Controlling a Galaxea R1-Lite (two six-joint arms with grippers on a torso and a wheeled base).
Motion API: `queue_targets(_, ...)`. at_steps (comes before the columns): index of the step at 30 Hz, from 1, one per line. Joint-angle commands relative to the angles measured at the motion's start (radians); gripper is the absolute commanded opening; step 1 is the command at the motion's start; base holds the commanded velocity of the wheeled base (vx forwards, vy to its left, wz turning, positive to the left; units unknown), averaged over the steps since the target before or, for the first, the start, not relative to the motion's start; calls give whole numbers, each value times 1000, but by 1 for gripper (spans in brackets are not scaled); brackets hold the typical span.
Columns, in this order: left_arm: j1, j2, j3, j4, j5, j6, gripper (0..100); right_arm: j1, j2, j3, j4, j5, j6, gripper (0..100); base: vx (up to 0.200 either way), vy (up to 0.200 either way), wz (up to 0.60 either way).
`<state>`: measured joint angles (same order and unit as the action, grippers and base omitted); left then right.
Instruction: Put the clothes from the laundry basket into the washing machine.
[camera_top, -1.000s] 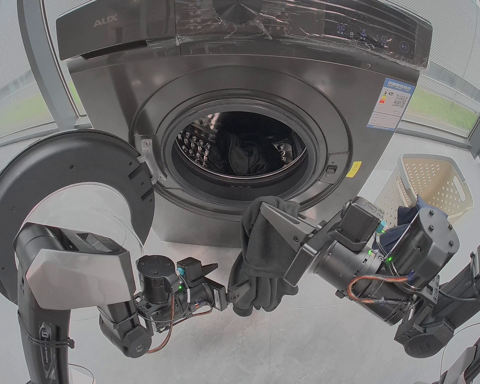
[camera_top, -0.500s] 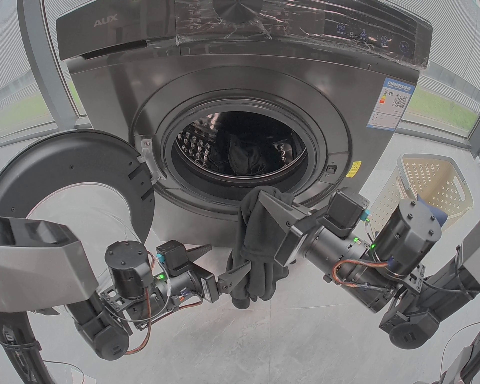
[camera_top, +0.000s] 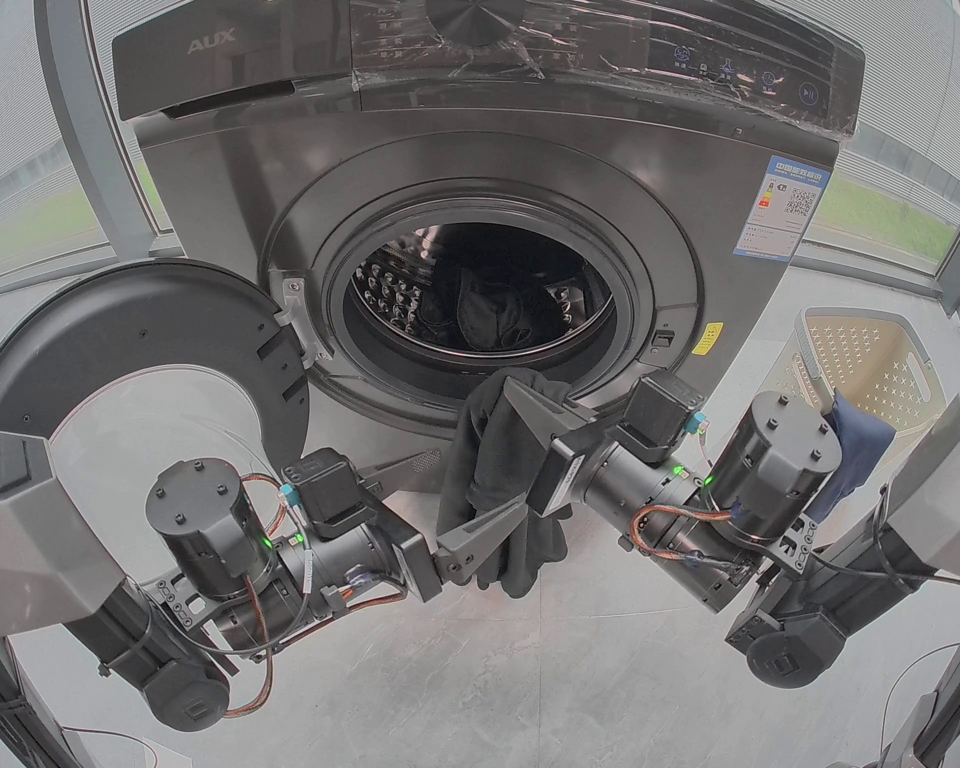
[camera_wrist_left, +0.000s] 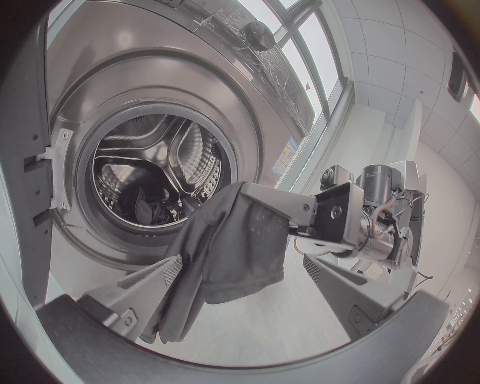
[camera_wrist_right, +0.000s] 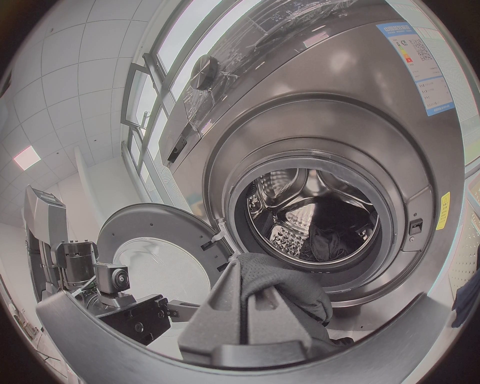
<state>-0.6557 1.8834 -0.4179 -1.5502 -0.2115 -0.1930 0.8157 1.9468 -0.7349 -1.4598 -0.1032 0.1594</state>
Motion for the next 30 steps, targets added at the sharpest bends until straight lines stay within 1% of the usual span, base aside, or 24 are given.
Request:
queue_targets(1, 7, 42, -53, -1, 4, 1, 100, 6, 9, -6, -1, 0, 2, 0, 0, 0, 0)
queue_targets(4, 11, 77, -82, -1, 4, 1, 100, 13, 7, -8, -1, 0, 2, 0, 0, 0, 0)
queue_targets(5, 18, 108, -108, -1, 7, 18, 100, 17, 7, -8, -1, -1, 2, 0, 0, 0, 0)
queue_targets(6, 19, 111, -110, -1, 7, 20, 100, 17, 7, -8, -1, -1, 2, 0, 0, 0, 0)
queue_targets(7, 33, 138, -136, -1, 9, 44, 100, 20, 6, -6, -1, -13, 3, 0, 0, 0, 0)
queue_targets(8, 38, 152, -153, -1, 9, 50, 100, 25, 4, -6, -1, -26, 3, 0, 0, 0, 0)
queue_targets(12, 39, 183, -214, 2, 15, 53, 100, 46, 3, -3, -1, -33, 6, 0, 0, 0, 0)
queue_targets(16, 39, 194, -256, 4, 46, 55, 100, 54, 1, 0, -2, -33, 6, 0, 0, 0, 0)
queue_targets(17, 39, 194, -256, 4, 46, 55, 0, 54, 1, 0, -2, -33, 6, 0, 0, 0, 0)
queue_targets(18, 41, 200, -262, 2, 63, 56, 0, 52, 3, 2, -4, -33, 8, 0, 0, 0, 0)
queue_targets(28, 39, 160, -240, 1, 64, 56, 0, 51, 7, 5, -8, -35, 16, 0, 0, 0, 0)
queue_targets(29, 39, 155, -236, 1, 64, 56, 0, 51, 7, 6, -10, -35, 16, 100, 0, 0, 0)
queue_targets(30, 39, 152, -233, 1, 64, 56, 0, 51, 7, 9, -10, -33, 16, 100, 0, 0, 0)
